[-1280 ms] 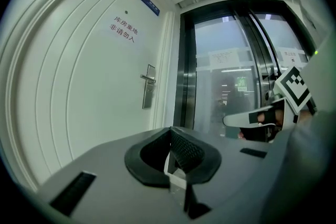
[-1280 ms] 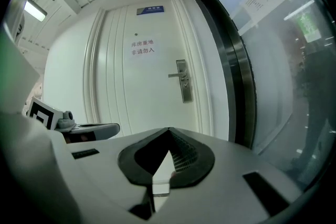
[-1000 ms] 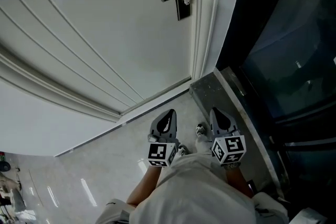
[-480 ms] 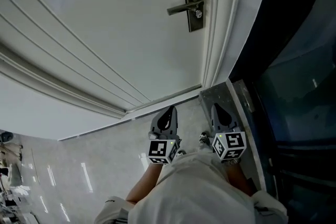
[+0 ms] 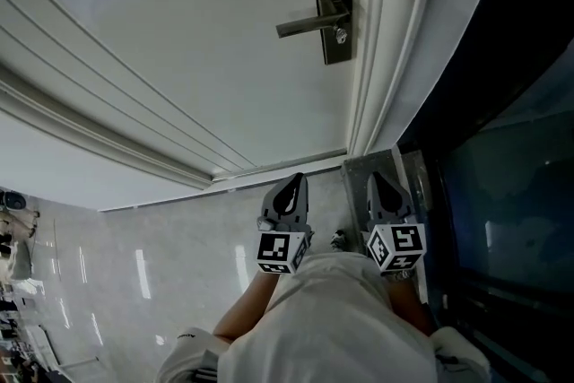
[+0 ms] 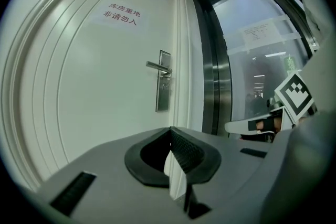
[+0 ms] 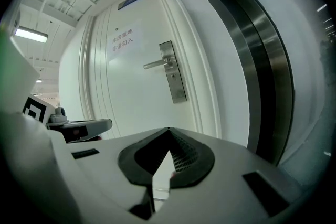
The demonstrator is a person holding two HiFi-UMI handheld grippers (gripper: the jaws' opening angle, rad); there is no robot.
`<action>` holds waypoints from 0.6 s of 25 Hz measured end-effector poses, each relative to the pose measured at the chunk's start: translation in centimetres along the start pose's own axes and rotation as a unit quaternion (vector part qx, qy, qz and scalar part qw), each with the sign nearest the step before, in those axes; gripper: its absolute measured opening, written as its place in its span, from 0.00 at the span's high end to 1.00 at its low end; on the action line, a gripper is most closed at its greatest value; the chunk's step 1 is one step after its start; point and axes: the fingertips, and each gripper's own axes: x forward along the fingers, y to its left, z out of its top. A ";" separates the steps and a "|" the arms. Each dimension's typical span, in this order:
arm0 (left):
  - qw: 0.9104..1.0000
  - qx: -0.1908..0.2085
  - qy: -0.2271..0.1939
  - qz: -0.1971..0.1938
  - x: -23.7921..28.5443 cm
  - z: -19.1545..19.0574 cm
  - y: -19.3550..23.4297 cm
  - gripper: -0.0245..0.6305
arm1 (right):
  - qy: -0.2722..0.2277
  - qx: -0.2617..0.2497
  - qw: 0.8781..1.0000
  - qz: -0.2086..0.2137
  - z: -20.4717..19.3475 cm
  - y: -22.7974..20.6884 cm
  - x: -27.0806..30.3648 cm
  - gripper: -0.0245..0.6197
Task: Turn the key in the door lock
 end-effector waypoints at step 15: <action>1.000 -0.006 -0.005 0.001 3.8 0.6 2.3 0.95 | 0.007 -0.004 1.000 -0.026 0.4 -3.2 3.4 0.97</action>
